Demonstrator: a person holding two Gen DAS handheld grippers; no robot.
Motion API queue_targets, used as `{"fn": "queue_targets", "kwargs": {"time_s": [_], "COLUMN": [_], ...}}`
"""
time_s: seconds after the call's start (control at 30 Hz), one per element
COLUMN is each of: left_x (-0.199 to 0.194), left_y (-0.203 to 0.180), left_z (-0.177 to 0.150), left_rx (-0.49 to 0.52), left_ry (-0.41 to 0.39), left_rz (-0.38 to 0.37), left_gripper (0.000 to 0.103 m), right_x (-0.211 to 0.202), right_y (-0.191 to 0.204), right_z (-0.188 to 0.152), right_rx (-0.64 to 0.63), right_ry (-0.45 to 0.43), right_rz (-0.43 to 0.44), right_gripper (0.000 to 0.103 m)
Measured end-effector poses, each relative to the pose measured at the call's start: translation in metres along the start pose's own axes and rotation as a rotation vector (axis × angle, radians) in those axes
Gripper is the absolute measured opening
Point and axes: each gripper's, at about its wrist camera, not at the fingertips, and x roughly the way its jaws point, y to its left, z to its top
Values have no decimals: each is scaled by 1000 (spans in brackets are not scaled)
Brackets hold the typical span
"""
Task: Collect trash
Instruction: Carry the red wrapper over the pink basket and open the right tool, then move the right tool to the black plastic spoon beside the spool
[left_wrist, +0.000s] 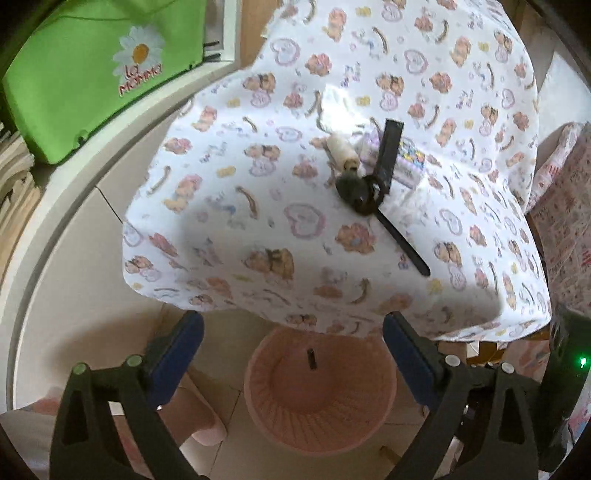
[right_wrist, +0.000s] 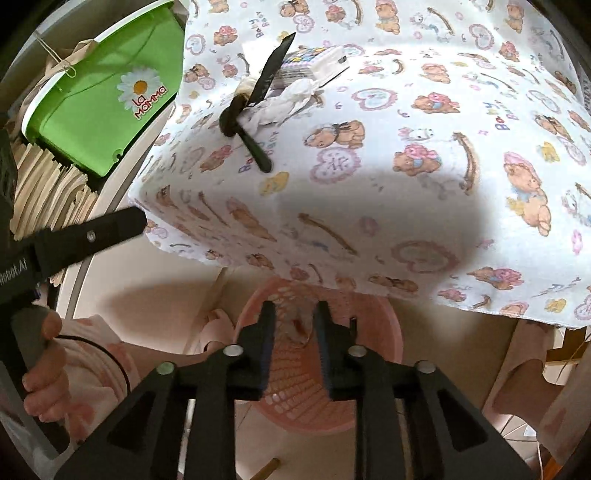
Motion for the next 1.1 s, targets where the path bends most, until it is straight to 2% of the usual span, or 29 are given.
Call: {"fn": "queue_targets", "kwargs": {"time_s": [0.13,0.2,0.27,0.33,0.37,0.43,0.63,0.77,0.87,1.0,1.1], "left_x": [-6,-6,-5,-4,-5,-8,-19,-27,-42,-54,-40], "left_y": [4,6,8,8,8,8,9,15,17,16,23], "left_z": [1,2,2,2,2,3,13,38,72,106,110], "left_rx": [-18,-22,-17,-14,-10,0,25,-14,-22,1,-20], "left_ry": [-42,-51,-51,-52,-59,-81,-167,-152,-168,-235,-255], "left_rz": [20,32,39,44,49,60,99,82,107,111,111], "left_gripper": [101,102,102,102,102,102,102,102,102,103,103], "right_x": [-7,-3,9,20,19,10,-45,-70,-81,-89,-74], "right_y": [-1,2,1,0,0,3,22,40,49,52,55], "right_z": [0,0,-1,-6,-7,-6,9,23,40,63,74], "right_rx": [-3,-7,-19,-8,-5,-28,-124,-227,-292,-312,-314], "right_ry": [-15,-12,25,65,51,3,-221,-311,-336,-325,-301], "right_rz": [-11,5,24,-34,-53,-56,-52,-139,-169,-105,-81], "right_gripper": [47,61,70,70,70,70,70,68,64,53,41]}}
